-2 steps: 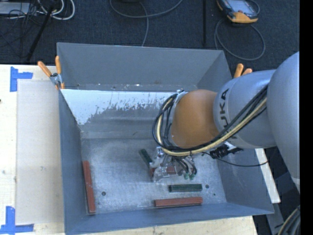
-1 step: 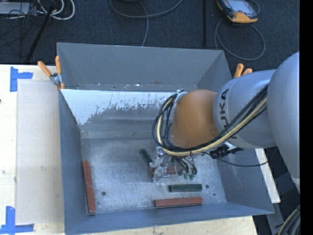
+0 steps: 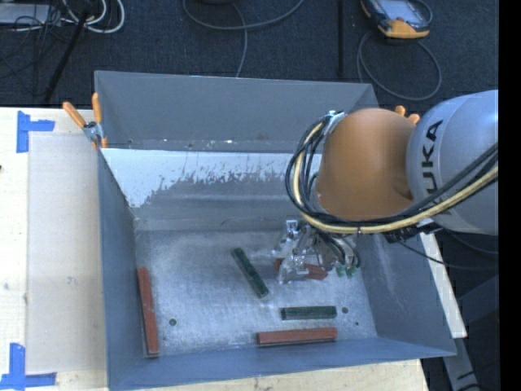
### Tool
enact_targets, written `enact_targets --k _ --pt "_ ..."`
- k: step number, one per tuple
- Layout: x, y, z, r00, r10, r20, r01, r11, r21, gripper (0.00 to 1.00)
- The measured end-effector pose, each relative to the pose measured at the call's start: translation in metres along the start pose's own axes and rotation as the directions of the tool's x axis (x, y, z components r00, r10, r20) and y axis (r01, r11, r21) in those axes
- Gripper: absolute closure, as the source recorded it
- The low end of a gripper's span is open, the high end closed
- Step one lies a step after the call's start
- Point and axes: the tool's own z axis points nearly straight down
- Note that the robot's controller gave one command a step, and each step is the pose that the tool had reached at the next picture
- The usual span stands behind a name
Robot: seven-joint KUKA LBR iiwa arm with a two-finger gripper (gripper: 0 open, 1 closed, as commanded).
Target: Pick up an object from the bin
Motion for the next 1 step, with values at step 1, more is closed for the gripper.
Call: enact_targets --k 1 --pt "0.0 0.0 0.0 1.0 0.0 0.0 0.0 1.0 0.0 1.0"
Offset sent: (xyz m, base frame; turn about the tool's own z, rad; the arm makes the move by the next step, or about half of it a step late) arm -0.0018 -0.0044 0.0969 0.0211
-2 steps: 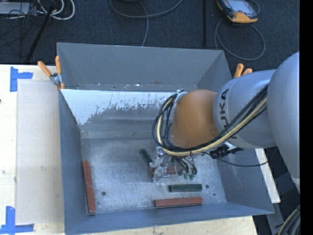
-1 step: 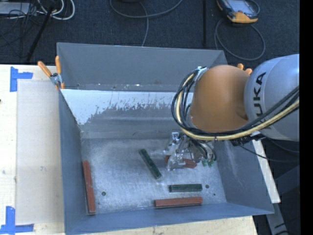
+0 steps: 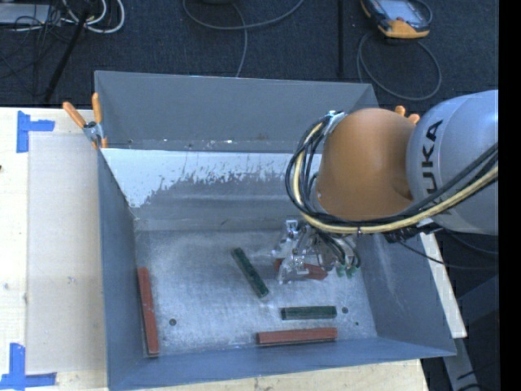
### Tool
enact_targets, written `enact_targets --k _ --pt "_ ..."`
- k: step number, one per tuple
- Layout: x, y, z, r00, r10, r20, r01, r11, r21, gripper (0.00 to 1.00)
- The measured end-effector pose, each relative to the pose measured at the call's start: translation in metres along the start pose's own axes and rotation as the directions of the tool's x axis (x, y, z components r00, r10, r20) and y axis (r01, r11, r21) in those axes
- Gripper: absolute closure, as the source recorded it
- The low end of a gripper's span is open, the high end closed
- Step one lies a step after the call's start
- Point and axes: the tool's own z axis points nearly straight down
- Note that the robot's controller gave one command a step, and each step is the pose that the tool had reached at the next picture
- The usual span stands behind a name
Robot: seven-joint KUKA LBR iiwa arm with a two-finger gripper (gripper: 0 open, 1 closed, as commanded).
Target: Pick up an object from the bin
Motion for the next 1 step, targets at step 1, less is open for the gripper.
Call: enact_targets --k 1 --pt "0.0019 -0.0016 -0.0539 1.0 0.009 -0.005 -0.009 1.0 0.0 1.0"
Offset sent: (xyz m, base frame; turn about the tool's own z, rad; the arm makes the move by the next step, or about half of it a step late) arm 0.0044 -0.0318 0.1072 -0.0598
